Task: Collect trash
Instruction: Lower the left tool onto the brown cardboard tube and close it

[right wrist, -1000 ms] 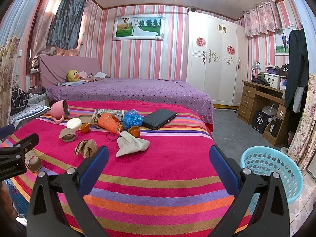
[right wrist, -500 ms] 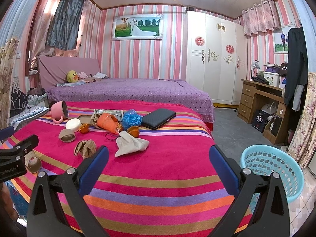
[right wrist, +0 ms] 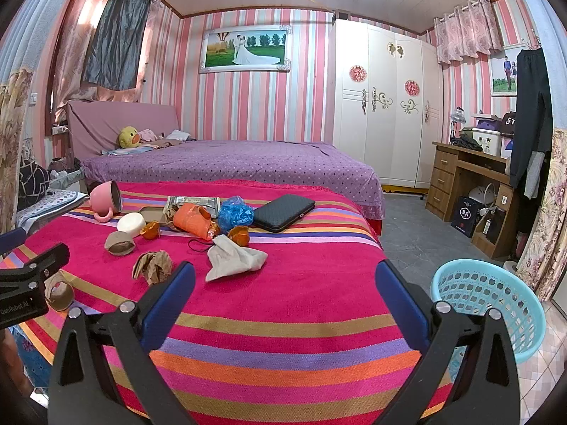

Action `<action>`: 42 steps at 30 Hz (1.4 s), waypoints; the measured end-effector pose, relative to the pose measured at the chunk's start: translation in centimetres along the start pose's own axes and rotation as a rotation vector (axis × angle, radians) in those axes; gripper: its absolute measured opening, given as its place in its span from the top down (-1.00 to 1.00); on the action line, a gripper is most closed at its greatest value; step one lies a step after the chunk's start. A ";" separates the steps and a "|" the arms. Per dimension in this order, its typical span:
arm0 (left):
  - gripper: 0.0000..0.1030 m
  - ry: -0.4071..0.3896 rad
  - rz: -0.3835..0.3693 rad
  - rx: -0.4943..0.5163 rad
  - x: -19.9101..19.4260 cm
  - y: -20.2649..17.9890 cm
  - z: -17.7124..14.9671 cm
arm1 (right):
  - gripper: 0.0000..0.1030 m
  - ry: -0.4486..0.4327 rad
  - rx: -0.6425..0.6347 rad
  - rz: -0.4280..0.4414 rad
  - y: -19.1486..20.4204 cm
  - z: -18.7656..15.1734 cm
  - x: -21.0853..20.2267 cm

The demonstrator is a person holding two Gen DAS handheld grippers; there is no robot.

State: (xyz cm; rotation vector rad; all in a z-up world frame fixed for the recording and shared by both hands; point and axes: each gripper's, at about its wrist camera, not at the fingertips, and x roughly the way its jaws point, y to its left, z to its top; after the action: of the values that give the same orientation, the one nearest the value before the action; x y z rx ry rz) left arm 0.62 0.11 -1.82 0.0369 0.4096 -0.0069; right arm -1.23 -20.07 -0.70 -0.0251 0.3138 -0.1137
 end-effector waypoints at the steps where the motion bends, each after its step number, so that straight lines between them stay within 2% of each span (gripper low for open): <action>1: -0.90 0.002 0.000 -0.001 0.0 -0.1 0.1 | -0.92 0.000 0.002 0.000 -0.1 0.0 0.0; 14: -0.90 0.034 0.000 0.002 0.3 0.4 0.0 | -0.92 0.000 0.019 -0.025 -0.4 0.0 0.6; 24: -0.90 0.113 0.012 0.001 2.3 2.5 -1.3 | -0.92 0.002 0.027 -0.054 -1.0 0.0 1.2; 35: -0.90 0.210 0.065 -0.020 4.8 5.4 -3.3 | -0.92 0.040 0.049 -0.072 -1.6 -0.5 3.0; 38: -0.89 0.229 0.045 -0.059 5.5 6.3 -3.2 | -0.92 0.059 0.053 -0.063 -1.3 -0.7 3.7; 42: -0.89 0.224 0.032 -0.052 6.1 6.3 -2.7 | -0.92 0.085 0.045 -0.072 -0.6 -0.7 4.3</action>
State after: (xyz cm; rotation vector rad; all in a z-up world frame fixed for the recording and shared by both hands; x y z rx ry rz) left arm 5.25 6.51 -6.49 -0.0068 0.6332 0.0397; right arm 2.58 -21.22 -2.68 0.0130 0.3956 -0.1931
